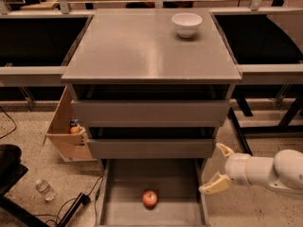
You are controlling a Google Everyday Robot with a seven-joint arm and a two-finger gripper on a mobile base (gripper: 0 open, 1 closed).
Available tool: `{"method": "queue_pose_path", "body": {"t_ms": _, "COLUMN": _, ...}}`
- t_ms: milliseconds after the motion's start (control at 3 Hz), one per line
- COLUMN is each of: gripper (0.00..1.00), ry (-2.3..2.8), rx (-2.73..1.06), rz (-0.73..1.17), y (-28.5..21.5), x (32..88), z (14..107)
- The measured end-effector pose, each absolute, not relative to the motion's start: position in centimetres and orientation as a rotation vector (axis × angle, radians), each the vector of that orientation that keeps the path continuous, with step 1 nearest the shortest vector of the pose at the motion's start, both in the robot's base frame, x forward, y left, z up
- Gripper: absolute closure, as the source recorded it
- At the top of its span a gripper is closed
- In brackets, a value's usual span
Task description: Pick apple from bottom drawer and place on counter
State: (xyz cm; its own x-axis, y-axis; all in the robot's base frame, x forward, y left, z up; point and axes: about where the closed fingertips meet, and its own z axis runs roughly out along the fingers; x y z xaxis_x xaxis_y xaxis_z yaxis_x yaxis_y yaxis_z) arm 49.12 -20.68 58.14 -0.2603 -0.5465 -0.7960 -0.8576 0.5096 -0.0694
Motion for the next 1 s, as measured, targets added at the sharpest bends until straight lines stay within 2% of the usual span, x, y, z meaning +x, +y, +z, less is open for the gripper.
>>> {"method": "queue_pose_path", "body": {"t_ms": 333, "gripper": 0.0, "ry": 1.93, "rx": -1.183, "rz": 0.482, "y": -18.8, "x": 51.3, "z": 49.2}}
{"method": "queue_pose_path", "body": {"t_ms": 1000, "gripper": 0.0, "ry": 1.792, "rx": -1.181, "rz": 0.517, "y": -18.4, "x": 54.2, "z": 37.7}}
